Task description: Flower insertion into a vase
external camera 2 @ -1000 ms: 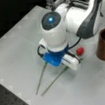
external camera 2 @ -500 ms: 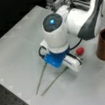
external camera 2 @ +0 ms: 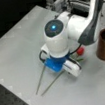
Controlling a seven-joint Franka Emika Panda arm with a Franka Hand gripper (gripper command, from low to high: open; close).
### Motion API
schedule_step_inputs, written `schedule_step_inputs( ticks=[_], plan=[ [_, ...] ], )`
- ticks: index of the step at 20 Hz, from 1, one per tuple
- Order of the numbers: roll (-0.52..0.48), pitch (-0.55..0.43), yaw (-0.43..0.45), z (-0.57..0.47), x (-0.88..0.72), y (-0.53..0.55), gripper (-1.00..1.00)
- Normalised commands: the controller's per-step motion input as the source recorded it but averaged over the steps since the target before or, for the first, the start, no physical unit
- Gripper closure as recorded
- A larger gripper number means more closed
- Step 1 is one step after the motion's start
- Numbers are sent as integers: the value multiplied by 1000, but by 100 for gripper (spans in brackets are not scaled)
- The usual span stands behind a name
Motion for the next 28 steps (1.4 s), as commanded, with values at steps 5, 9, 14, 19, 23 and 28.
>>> schedule_step_inputs(
  ticks=[5,9,14,19,23,28],
  plan=[
    [-142,-82,-6,-126,94,45,-100],
    [-168,-73,26,-123,129,-27,-100],
    [-193,-56,42,-125,148,1,-100],
    [-221,-23,39,-108,156,51,-100],
    [-230,-8,39,-140,136,64,100],
    [-179,-28,26,-181,118,80,100]
  ],
)
